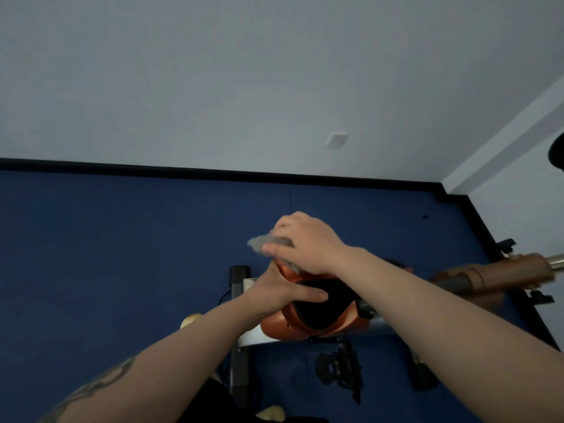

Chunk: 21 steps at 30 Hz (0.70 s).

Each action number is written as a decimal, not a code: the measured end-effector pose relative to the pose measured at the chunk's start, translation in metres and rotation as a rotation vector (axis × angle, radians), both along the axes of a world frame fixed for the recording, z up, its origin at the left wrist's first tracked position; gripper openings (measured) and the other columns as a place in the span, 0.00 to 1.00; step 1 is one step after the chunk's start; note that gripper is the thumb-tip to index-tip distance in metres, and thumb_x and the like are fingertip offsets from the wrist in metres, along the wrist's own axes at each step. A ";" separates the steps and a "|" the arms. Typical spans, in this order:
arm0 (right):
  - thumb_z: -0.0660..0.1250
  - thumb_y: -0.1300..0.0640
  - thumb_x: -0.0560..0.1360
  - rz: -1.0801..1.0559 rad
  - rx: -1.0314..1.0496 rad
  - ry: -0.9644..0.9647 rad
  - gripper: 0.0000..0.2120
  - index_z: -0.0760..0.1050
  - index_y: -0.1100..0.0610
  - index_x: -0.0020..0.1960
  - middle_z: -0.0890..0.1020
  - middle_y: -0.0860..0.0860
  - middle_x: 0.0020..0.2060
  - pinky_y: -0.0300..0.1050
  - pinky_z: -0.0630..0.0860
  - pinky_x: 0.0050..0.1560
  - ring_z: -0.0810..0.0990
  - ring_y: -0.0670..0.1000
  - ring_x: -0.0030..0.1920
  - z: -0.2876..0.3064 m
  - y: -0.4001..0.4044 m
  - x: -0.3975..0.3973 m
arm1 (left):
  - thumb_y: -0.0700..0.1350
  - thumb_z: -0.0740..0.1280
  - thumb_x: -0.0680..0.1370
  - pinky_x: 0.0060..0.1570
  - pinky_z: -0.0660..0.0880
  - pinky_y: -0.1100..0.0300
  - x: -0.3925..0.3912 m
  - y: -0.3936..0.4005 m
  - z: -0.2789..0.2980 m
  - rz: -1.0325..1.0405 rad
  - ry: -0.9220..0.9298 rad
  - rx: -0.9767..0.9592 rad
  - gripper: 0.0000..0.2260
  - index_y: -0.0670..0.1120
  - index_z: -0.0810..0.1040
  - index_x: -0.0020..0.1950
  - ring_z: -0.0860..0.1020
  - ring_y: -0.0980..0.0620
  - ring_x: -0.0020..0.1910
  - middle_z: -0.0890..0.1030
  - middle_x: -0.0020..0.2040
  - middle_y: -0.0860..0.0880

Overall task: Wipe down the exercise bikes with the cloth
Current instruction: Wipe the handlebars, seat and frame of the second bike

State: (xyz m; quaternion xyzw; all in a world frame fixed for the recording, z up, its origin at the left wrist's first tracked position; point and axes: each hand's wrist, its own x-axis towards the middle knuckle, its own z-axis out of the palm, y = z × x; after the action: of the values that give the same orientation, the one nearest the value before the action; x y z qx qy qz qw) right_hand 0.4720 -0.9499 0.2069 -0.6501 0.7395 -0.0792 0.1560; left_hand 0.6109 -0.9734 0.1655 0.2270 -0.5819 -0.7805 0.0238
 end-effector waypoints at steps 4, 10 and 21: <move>0.55 0.32 0.76 -0.313 0.098 -0.425 0.25 0.80 0.49 0.50 0.82 0.45 0.47 0.48 0.74 0.52 0.79 0.48 0.51 0.009 0.001 -0.023 | 0.41 0.82 0.63 0.61 0.76 0.48 -0.003 0.002 -0.002 0.024 0.058 0.049 0.38 0.50 0.72 0.69 0.80 0.44 0.60 0.82 0.60 0.44; 0.49 0.33 0.77 -0.169 0.048 -0.003 0.25 0.74 0.44 0.62 0.75 0.44 0.59 0.52 0.70 0.49 0.71 0.49 0.60 0.003 0.012 0.000 | 0.44 0.85 0.58 0.65 0.73 0.40 -0.003 0.001 -0.008 0.038 0.004 0.031 0.43 0.48 0.70 0.69 0.80 0.42 0.61 0.82 0.60 0.42; 0.43 0.37 0.81 -0.592 0.219 -0.298 0.28 0.75 0.47 0.65 0.79 0.51 0.60 0.52 0.71 0.59 0.76 0.54 0.61 0.004 0.028 -0.035 | 0.72 0.75 0.48 0.72 0.61 0.51 0.008 -0.009 0.027 0.068 -0.221 -0.666 0.67 0.56 0.44 0.79 0.56 0.54 0.75 0.54 0.77 0.55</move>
State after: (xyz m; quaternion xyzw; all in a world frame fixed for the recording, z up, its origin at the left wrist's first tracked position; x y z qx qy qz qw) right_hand 0.4370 -0.9217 0.2112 -0.3681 0.8692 -0.1353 0.3013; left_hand 0.6191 -0.9821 0.1925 0.3090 -0.7958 -0.5174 0.0592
